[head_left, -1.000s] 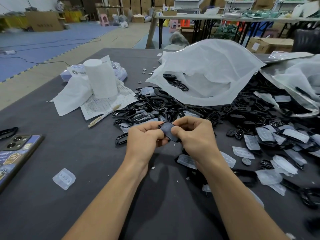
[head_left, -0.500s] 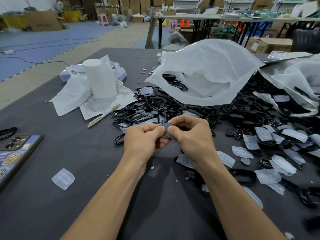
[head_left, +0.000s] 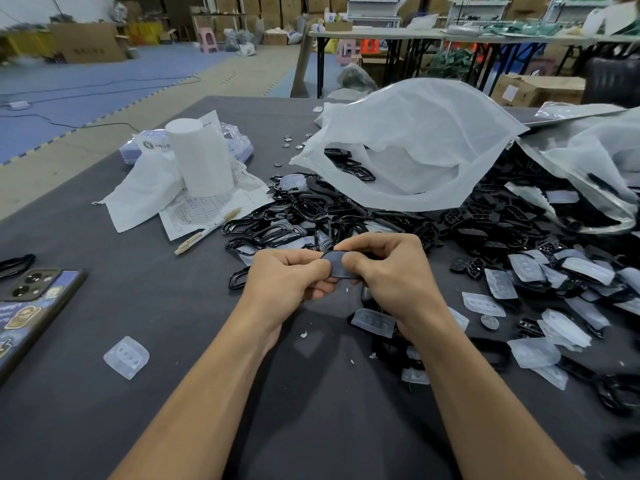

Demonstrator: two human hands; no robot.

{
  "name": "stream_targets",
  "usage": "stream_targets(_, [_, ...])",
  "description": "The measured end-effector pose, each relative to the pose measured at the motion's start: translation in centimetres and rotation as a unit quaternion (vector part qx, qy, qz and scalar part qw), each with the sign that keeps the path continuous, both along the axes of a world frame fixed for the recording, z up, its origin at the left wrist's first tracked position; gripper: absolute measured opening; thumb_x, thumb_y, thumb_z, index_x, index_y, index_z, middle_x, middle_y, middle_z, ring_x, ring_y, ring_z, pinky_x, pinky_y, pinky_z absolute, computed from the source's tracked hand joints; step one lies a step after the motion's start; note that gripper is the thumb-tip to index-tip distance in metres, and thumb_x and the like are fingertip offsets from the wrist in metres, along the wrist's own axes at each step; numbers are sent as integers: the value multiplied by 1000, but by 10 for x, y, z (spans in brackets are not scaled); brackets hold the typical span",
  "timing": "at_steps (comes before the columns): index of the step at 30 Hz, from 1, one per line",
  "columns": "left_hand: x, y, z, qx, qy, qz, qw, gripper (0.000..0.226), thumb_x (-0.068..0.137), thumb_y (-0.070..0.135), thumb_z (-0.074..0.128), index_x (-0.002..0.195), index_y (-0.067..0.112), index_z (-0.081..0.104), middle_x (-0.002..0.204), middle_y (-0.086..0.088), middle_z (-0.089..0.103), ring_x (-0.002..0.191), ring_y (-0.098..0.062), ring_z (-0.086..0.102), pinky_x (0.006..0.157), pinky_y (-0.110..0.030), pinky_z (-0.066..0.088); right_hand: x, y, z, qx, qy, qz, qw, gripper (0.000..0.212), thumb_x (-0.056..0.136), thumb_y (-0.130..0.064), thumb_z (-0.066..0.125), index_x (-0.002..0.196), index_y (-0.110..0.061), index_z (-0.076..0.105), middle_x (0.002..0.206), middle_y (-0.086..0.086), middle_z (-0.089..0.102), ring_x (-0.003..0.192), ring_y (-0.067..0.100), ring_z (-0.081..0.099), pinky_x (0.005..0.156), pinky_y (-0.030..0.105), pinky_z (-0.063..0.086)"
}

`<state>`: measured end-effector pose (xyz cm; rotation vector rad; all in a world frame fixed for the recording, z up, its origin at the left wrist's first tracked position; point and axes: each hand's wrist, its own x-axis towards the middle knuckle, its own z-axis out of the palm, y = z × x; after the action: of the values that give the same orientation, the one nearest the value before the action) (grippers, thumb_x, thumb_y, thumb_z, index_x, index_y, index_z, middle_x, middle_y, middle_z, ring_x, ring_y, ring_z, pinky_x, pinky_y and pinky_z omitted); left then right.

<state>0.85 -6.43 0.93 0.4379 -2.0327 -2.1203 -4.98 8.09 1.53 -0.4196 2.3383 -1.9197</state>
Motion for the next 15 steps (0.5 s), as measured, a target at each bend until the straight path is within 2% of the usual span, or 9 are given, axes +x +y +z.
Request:
stream_targets(2, [-1,0,-2,2,-4,7,1000,30,89,-2,71,70,19,84,68,-10,76,57,-12,68,56,-20,56,-1,2,0,-7,-14,7,1000,26,86,-1,69,80,-23,83,68,4,75,57,15,61,54,31,52])
stream_targets(4, [-1,0,-4,10,-6,15,1000,29,90,-1,71,70,16,83,71,-12,76,57,-13,68,56,-20,56,-2,4,0,-24,-26,13,999,26,83,2,70,85,-22,82,68,3,74,56,15,63,56,29,53])
stream_targets(8, [-2,-1,-4,32,-10,6,999,22,91,0,72,75,11,82,77,-14,78,60,-15,69,57,-21,55,-4,6,-1,-48,-35,-1,998,28,81,10,70,87,-15,80,70,10,75,56,22,68,65,41,59])
stream_targets(10, [-2,-1,-4,32,-14,-5,999,21,90,-2,71,77,10,82,77,-14,78,62,-15,70,58,-21,56,-6,6,-1,-48,-36,-1,998,27,83,12,68,85,-13,80,72,12,76,57,25,67,65,42,60])
stream_targets(15, [-2,-1,-4,-3,-9,-3,1000,30,88,-3,69,73,19,84,73,-10,77,62,-12,69,60,-19,57,-6,5,1,-57,-37,29,997,38,87,18,60,80,-14,80,78,15,77,58,24,65,57,26,58])
